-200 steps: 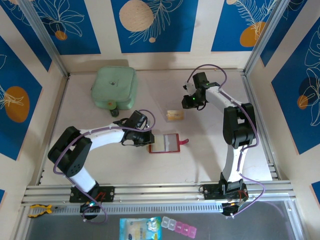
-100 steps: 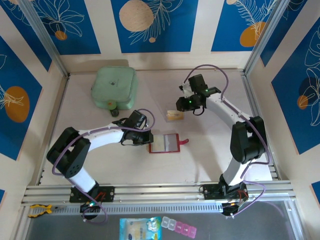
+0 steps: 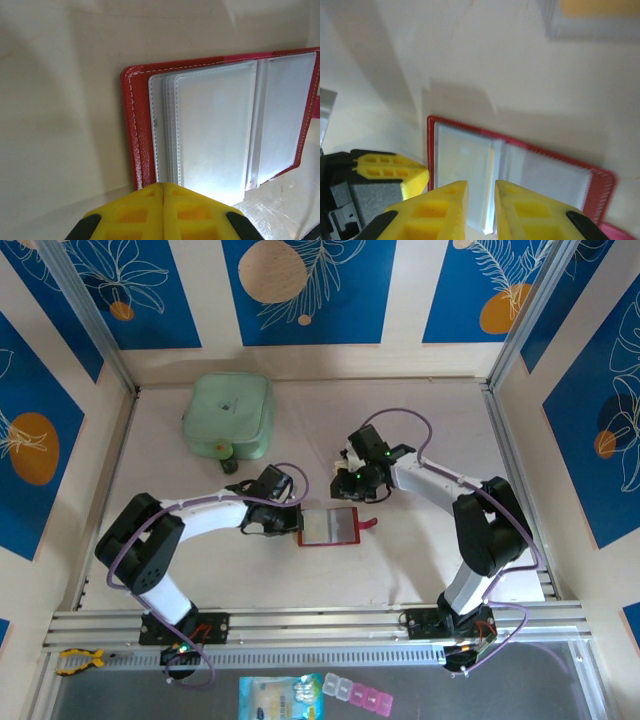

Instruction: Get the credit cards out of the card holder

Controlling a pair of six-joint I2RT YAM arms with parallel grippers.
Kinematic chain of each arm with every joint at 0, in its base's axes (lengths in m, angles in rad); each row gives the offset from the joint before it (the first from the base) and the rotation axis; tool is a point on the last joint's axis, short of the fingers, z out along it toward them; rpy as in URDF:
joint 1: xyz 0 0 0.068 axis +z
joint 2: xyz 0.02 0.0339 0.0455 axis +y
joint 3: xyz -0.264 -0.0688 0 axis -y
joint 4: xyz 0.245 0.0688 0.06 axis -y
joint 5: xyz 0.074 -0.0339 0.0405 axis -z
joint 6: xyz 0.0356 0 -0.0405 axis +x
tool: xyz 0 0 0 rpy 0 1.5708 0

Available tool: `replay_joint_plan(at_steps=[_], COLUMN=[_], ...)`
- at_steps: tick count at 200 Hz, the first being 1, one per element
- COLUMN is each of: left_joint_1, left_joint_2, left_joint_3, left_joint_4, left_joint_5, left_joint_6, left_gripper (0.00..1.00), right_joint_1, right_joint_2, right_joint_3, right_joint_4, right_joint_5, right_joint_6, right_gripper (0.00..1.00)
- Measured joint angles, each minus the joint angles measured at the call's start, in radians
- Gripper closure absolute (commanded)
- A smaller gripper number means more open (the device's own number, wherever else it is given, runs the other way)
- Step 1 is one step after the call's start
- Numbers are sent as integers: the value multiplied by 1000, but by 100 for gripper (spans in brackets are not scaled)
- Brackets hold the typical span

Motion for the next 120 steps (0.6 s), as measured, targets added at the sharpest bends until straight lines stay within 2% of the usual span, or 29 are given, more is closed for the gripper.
replay_joint_plan(at_steps=[55,120], left_joint_1=[0,0], left_joint_2=[26,27], left_joint_3=[-1,-1], left_joint_4=[0,-1], left_joint_5=[-7,-8], left_joint_6=[0,1], left_gripper=[92,92], right_joint_1=[86,113], right_joint_2=[3,57], right_joint_3=[-107,-114], right_joint_4=[108,196], right_joint_5=[-89,-131], right_joint_6=[126,179], right_gripper=[60,64])
